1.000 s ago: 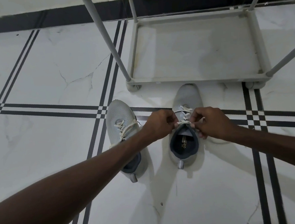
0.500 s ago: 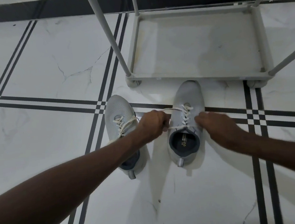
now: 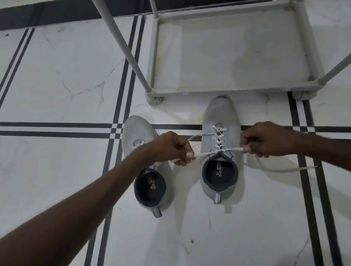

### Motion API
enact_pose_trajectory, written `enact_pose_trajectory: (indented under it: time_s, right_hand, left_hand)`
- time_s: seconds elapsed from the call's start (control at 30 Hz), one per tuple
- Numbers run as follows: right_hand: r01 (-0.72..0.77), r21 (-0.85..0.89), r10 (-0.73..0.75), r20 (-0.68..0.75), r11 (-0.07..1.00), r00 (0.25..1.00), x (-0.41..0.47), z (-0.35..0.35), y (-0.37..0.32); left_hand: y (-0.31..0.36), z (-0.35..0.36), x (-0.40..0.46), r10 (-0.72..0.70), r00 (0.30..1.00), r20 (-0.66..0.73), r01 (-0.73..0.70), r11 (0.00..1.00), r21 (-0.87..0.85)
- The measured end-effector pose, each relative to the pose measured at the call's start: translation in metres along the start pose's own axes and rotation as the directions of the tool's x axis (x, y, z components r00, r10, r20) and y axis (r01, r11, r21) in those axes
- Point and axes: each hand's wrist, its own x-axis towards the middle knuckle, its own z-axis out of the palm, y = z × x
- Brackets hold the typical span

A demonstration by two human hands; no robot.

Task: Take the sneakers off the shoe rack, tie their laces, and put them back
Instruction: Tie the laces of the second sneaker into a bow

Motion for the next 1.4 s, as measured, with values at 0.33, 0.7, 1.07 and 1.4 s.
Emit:
enact_pose_trajectory:
  time_s: [0.33,0.7,1.07,1.4]
  right_hand:
    - [0.088,0.626,-0.066,-0.059,0.775,0.996,-0.019,-0.015,-0.019]
    - [0.147,0.77,0.203,-0.34,0.62,0.918,0.011,0.033,-0.045]
    - [0.154,0.45,0.064,-0.433,0.879,0.899,0.007,0.034,-0.058]
    - [0.15,0.556,0.044,-0.32,0.818,0.947,0.009,0.027,-0.047]
  left_hand:
    - [0.021,-0.004,-0.001,0.198,0.98,0.002,-0.178,0.885,-0.431]
    - [0.039,0.033,0.039,-0.063,0.98,-0.188,-0.068,0.785,-0.616]
    - [0.032,0.034,0.045,-0.054,0.993,-0.108,-0.036,0.719,-0.694]
    - [0.039,0.033,0.039,-0.02,0.999,0.039,0.042,0.714,-0.699]
